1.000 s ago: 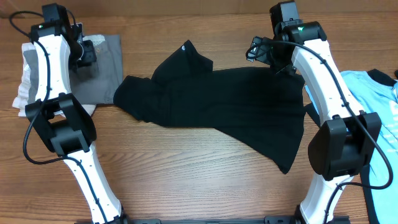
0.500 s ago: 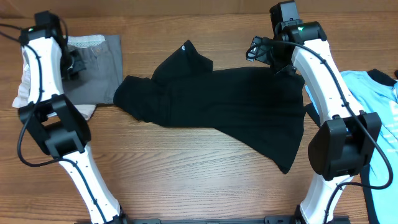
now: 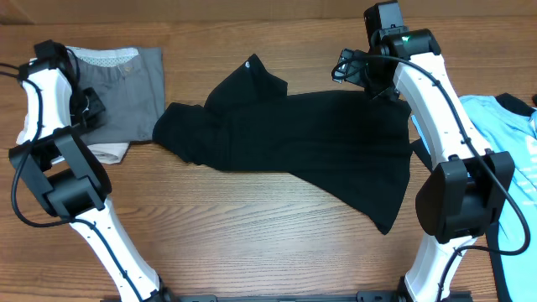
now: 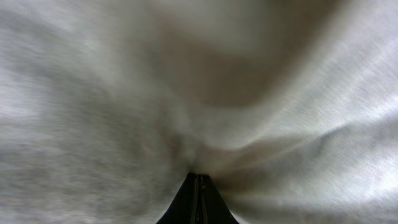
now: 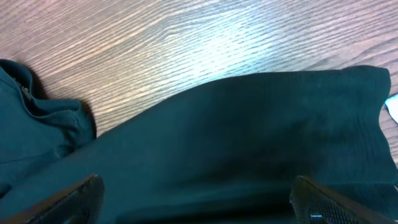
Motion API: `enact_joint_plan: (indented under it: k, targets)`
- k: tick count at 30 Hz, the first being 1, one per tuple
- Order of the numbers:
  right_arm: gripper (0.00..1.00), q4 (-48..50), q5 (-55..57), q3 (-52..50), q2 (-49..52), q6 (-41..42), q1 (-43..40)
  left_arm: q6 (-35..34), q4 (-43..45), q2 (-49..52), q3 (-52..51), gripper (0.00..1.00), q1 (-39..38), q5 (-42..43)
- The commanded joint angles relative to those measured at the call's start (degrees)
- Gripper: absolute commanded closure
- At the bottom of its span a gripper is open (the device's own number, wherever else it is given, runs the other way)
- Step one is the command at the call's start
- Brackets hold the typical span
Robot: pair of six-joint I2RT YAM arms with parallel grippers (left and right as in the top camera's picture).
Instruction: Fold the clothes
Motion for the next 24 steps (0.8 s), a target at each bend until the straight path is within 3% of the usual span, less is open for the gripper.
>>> enact_joint_plan:
  k: [1,12,24]
  targets:
    - [0.00,-0.1,-0.1,0.5,0.5,-0.4,0.0,-1.0,0.6,0.6,-1.7,0.96,4.5,-7.3]
    - [0.00,-0.4,-0.1,0.5,0.5,-0.4,0.0,-2.9,2.8,0.6,-1.7,0.96,10.8,-5.9]
    - [0.00,-0.4,-0.1,0.5,0.5,-0.4,0.0,-4.9,0.2,-1.3,0.4,0.96,6.5,-2.7]
